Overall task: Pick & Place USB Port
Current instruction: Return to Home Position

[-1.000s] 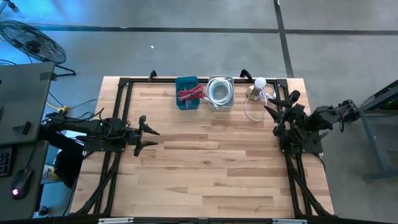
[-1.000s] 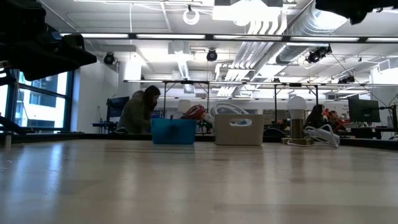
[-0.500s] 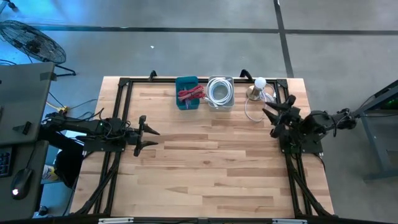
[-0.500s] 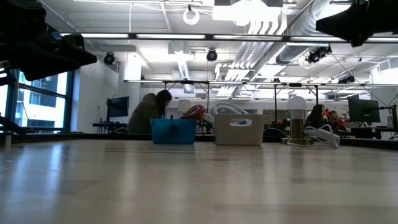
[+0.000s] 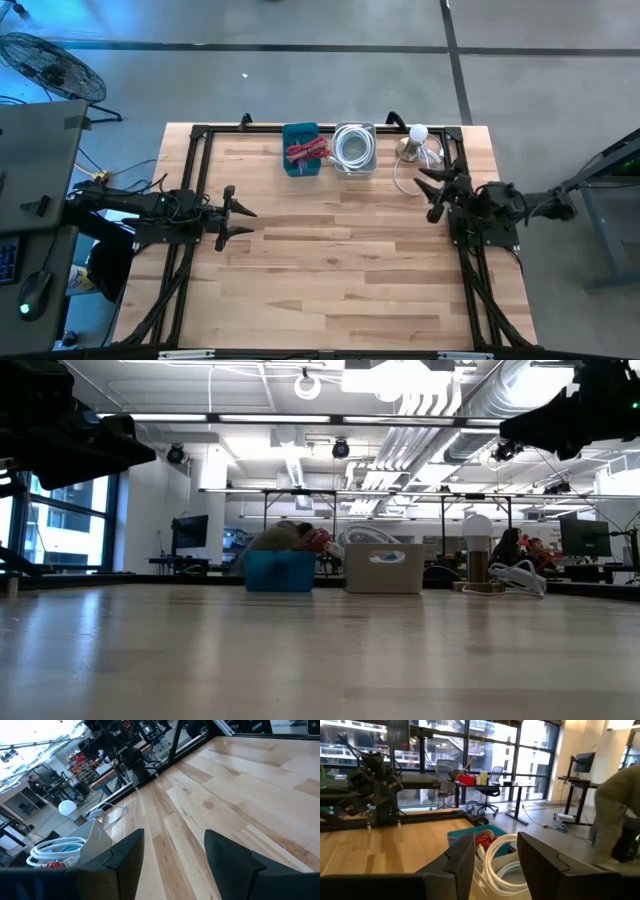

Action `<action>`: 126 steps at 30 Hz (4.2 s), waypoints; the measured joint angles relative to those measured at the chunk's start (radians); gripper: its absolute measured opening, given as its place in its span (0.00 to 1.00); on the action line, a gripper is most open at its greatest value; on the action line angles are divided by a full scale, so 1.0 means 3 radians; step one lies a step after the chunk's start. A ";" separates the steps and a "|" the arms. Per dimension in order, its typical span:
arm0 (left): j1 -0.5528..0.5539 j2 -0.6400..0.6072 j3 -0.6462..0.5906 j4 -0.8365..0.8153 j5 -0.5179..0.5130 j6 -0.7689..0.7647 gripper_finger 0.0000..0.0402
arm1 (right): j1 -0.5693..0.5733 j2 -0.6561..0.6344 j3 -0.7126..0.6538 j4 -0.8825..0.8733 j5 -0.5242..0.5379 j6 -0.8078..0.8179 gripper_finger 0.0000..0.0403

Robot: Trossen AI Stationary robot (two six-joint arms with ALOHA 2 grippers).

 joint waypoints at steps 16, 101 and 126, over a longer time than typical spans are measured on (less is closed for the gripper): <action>0.0000 0.0000 0.0001 0.0000 -0.0001 0.0000 0.50 | -0.0626 0.0020 0.0001 -0.0218 -0.0819 0.0285 0.35; -0.0001 -0.0001 0.0003 -0.0001 -0.0003 0.0000 0.50 | -0.0988 0.0146 -0.0453 0.0232 -0.1464 0.0276 0.35; -0.0001 0.0000 0.0003 -0.0001 -0.0002 0.0000 0.50 | -0.0987 0.0146 -0.0454 0.0232 -0.1464 0.0274 0.35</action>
